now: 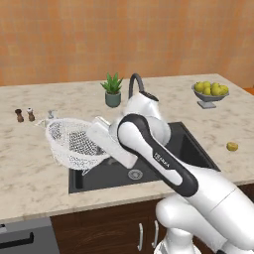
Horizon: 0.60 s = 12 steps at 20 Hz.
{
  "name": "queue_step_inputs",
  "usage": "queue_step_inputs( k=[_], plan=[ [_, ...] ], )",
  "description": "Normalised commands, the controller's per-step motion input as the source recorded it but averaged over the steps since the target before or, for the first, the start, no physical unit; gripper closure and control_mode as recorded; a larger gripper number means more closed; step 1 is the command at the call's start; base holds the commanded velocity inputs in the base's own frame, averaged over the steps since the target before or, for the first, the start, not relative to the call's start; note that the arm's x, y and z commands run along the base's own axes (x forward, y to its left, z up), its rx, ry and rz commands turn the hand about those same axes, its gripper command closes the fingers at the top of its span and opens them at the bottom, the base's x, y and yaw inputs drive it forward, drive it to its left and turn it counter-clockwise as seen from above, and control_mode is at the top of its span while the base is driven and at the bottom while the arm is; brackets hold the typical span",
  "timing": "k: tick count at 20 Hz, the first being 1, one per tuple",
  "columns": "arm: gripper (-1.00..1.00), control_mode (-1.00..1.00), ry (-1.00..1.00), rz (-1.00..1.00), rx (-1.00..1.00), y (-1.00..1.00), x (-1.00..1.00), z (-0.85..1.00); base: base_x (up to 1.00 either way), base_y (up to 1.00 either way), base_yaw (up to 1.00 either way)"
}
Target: Put the colander in the sink, put the kiwi in the colander, and turn on the sink faucet and pour water over the colander.
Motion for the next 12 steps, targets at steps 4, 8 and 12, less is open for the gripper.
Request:
queue_step_inputs(
  k=[4,8,12],
  plan=[
    [1.00,-1.00,0.05,0.07,0.00,-0.71,-0.33,0.34,0.00,0.00,0.00],
    [1.00,-1.00,0.09,0.20,0.00,-0.68,-0.31,0.31,0.00,0.00,0.00],
    [1.00,-1.00,0.04,0.19,0.00,-0.78,-0.28,0.19,0.00,0.00,0.00]
  ],
)
